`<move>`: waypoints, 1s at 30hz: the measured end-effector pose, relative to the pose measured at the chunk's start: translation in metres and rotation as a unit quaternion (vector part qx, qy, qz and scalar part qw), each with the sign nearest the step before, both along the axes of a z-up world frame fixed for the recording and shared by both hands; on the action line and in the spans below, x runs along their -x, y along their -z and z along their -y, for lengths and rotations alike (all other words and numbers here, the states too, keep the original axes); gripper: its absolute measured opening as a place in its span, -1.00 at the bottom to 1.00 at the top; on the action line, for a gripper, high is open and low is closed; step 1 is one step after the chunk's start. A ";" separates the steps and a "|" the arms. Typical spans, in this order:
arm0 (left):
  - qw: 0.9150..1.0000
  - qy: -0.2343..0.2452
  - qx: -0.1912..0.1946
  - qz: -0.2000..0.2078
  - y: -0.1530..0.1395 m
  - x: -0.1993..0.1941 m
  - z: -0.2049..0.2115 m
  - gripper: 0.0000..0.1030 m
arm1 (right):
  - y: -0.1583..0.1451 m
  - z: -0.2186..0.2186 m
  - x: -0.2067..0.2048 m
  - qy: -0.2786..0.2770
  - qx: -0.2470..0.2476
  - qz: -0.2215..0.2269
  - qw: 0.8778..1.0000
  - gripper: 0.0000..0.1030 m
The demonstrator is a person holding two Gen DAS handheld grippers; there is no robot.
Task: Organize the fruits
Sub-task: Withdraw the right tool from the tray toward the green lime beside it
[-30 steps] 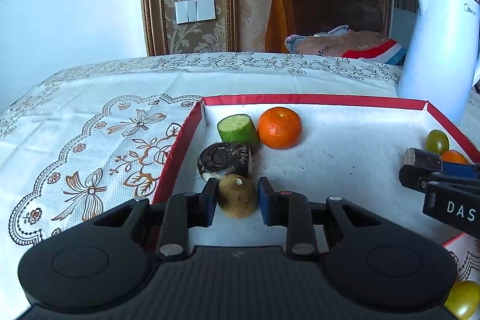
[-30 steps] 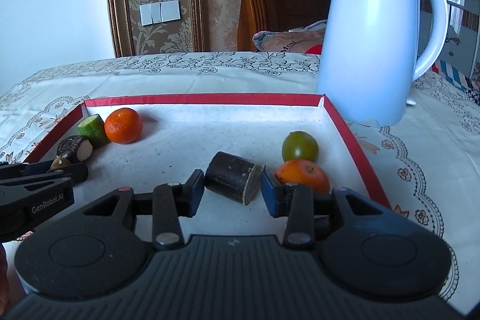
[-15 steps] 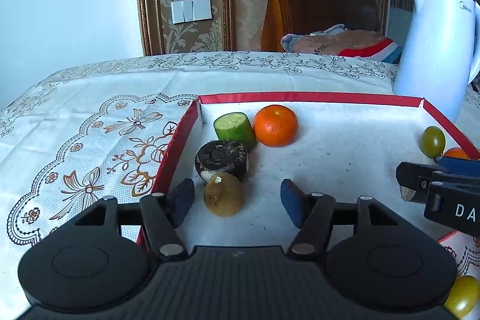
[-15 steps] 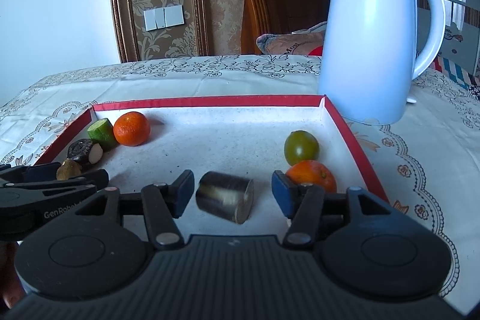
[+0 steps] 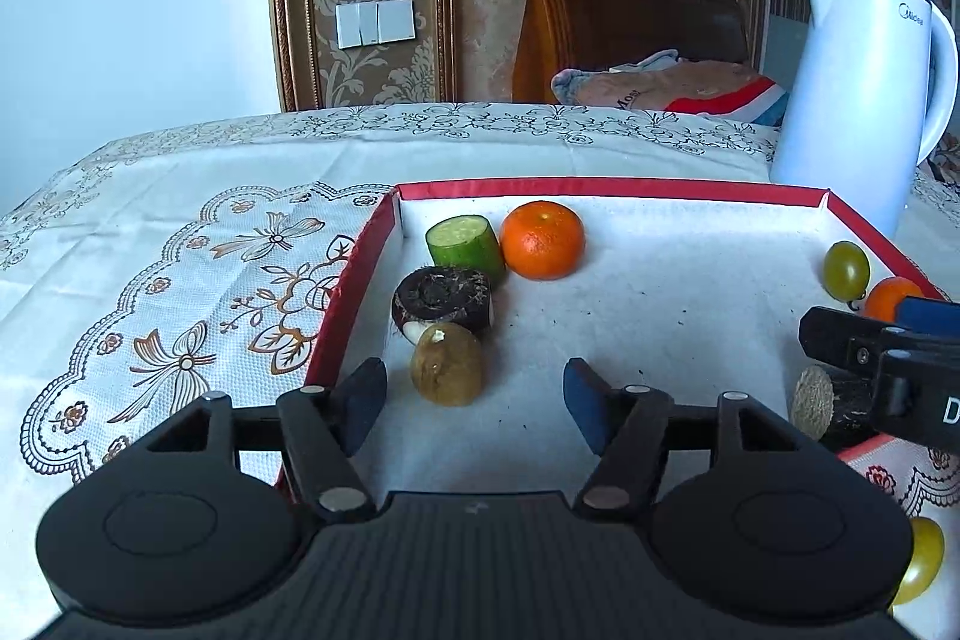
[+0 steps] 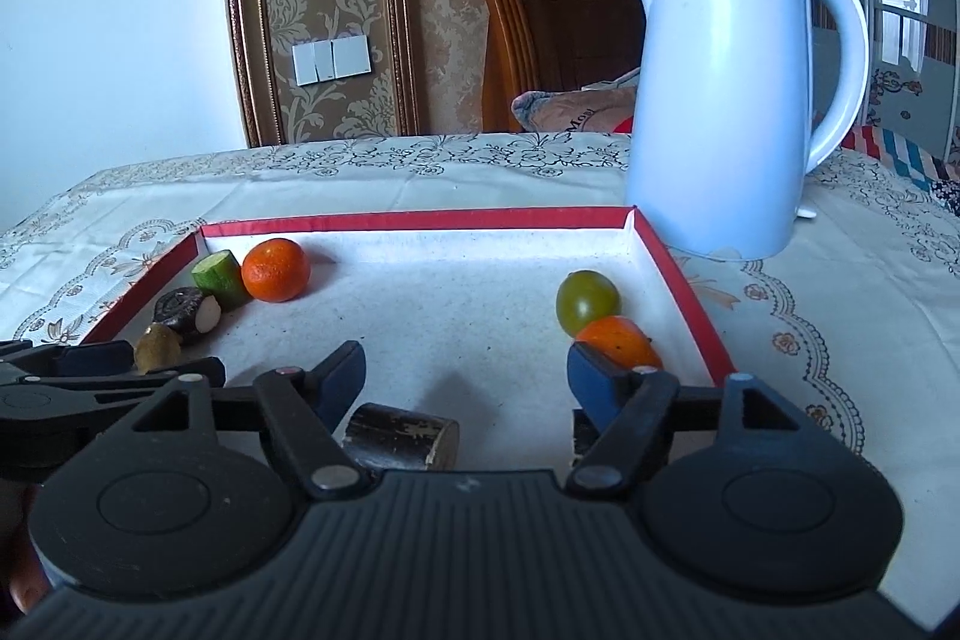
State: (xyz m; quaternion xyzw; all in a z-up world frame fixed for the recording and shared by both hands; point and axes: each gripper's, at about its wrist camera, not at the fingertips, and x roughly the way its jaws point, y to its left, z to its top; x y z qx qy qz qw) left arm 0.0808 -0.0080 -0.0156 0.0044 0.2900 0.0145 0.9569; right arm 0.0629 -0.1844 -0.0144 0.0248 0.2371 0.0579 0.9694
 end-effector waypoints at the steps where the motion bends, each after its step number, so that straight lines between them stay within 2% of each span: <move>1: 1.000 0.001 0.001 0.001 0.000 0.001 0.000 0.26 | 0.000 0.001 0.001 0.000 -0.001 0.000 1.000 0.42; 18: 1.000 0.004 0.010 0.011 -0.005 0.017 -0.006 0.26 | -0.001 0.008 0.025 -0.004 -0.011 0.016 1.000 0.53; 21: 1.000 0.005 0.018 0.023 -0.010 0.030 -0.009 0.28 | -0.005 0.020 0.042 -0.005 -0.031 0.027 0.999 0.53; 24: 0.998 0.014 0.043 0.034 -0.014 0.046 -0.015 0.47 | -0.009 0.033 0.066 -0.016 -0.041 0.041 0.998 0.53; 25: 0.998 0.016 0.047 0.037 -0.015 0.050 -0.016 0.47 | -0.009 0.037 0.074 -0.020 -0.039 0.043 0.998 0.53; 30: 0.998 0.029 0.033 0.048 -0.017 0.060 -0.010 0.48 | -0.003 0.048 0.098 -0.043 -0.040 0.028 0.998 0.53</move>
